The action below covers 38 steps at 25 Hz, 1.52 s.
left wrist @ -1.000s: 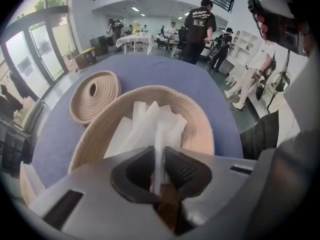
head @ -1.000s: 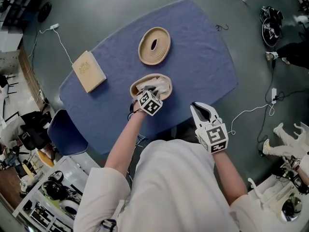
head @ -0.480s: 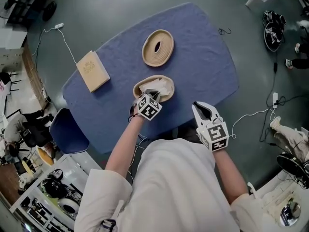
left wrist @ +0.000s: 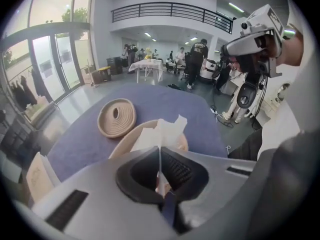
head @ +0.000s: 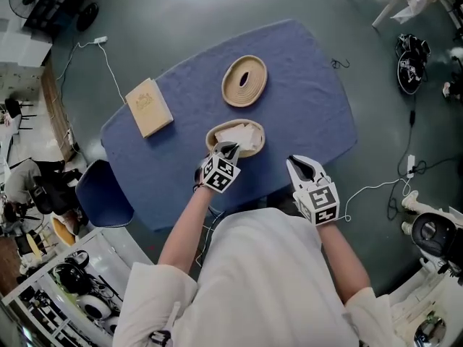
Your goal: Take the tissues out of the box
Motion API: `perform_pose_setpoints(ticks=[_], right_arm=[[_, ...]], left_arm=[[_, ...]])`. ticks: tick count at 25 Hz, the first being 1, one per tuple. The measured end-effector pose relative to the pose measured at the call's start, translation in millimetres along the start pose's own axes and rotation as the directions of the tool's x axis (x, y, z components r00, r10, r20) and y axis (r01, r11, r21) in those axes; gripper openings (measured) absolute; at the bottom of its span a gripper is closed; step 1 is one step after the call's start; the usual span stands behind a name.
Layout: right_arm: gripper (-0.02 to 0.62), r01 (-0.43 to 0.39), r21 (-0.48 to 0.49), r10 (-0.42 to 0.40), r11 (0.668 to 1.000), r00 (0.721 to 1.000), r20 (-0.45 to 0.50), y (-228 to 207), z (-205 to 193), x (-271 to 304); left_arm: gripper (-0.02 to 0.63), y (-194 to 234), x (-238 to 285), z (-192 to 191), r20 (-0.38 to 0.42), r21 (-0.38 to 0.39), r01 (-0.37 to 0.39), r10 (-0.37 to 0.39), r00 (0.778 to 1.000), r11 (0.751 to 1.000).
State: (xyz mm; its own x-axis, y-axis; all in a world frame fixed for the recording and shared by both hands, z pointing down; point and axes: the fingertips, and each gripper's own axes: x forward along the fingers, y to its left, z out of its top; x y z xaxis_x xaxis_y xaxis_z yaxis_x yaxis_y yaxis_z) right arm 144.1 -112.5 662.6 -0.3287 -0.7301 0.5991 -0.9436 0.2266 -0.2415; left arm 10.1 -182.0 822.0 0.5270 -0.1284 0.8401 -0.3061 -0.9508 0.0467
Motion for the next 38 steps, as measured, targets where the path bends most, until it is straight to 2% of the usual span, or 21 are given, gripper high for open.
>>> perform_pose_setpoints(ticks=[5, 12, 20, 26, 30, 38], right_arm=[[0.043, -0.017, -0.025, 0.017, 1.0, 1.0, 0.006, 5.4, 6.4, -1.3], [0.043, -0.041, -0.069, 0.043, 0.997, 0.999, 0.026, 13.6, 16.3, -0.4], [0.043, -0.071, -0.121, 0.077, 0.99, 0.996, 0.045, 22.3, 36.1, -2.1], [0.043, -0.088, -0.137, 0.098, 0.987, 0.993, 0.069, 22.1, 52.8, -2.2], [0.043, -0.106, -0.165, 0.121, 0.981, 0.989, 0.087, 27.8, 71.2, -2.4], [0.043, -0.123, -0.223, 0.16, 0.967, 0.975, 0.156, 34.1, 119.7, -16.6]], left_arm=[[0.012, 5.2, -30.8, 8.9, 0.077, -0.044, -0.048, 0.051, 0.996, 0.998], [0.012, 8.8, -70.4, 15.6, 0.175, -0.12, -0.107, 0.127, 0.976, 0.987], [0.012, 9.1, -127.0, 31.9, 0.288, -0.192, -0.156, 0.208, 0.935, 0.969], [0.012, 10.2, -174.2, 51.5, 0.392, -0.272, -0.175, 0.275, 0.878, 0.946], [0.012, 16.4, -213.1, 65.4, 0.453, -0.328, -0.188, 0.329, 0.829, 0.926], [0.012, 25.4, -291.6, 80.9, 0.523, -0.402, -0.253, 0.447, 0.725, 0.88]])
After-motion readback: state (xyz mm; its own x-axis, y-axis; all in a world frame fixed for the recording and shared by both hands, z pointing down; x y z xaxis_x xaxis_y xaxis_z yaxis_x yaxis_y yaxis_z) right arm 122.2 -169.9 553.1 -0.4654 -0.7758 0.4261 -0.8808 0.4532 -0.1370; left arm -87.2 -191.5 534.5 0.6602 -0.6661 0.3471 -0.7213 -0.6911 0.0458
